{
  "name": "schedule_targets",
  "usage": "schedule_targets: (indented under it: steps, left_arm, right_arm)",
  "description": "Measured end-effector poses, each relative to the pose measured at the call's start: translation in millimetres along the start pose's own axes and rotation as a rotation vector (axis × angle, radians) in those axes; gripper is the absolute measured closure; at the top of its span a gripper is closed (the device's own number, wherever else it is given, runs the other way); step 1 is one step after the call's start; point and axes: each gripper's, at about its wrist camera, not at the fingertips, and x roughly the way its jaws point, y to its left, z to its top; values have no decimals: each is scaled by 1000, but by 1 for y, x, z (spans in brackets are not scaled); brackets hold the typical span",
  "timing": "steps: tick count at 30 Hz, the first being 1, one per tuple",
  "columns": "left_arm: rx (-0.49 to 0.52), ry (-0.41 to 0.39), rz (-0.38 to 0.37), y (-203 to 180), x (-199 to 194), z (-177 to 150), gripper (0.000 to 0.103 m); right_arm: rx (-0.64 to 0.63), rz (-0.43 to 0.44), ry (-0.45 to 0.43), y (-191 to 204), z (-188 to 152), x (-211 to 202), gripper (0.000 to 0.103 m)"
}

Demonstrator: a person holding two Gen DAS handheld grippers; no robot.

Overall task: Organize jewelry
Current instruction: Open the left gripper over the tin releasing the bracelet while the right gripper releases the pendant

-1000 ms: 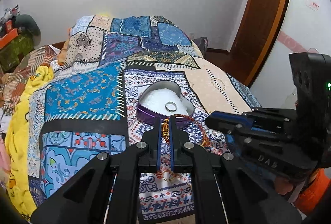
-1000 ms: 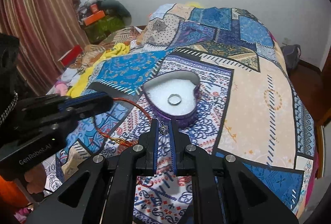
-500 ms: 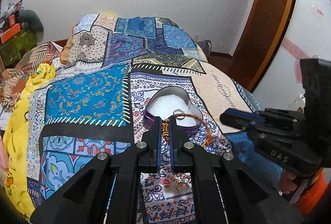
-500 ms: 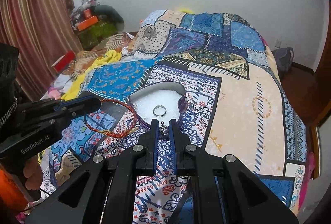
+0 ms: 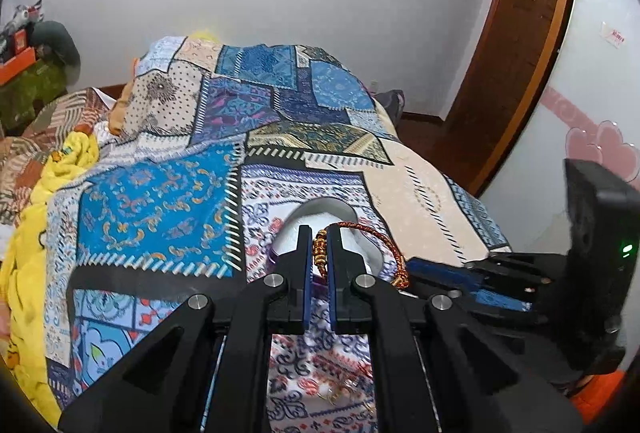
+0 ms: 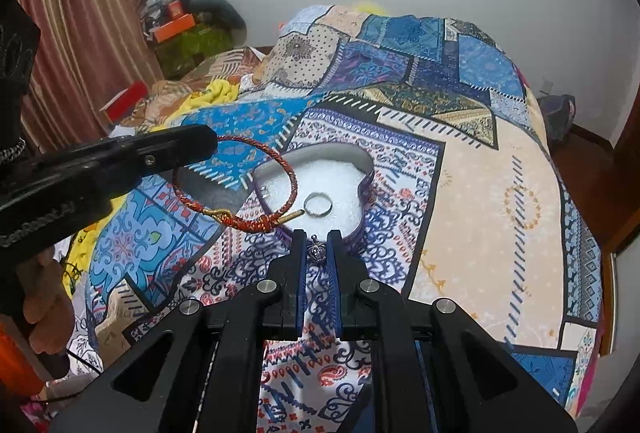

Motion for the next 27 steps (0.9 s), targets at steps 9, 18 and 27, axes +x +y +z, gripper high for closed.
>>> schedule_targets:
  steps: [9,18,27]
  left_arm:
    - [8,-19,57,9,16,12,98]
    - [41,-4,93,11,42,14,98]
    - [74,50,95,9,67,8,98]
  right_arm:
    - [14,-18,-57,-9,19,-8,94]
    - [11,6,-56,-10,28,7,94]
    - [5,28,38,-10,17,38,94]
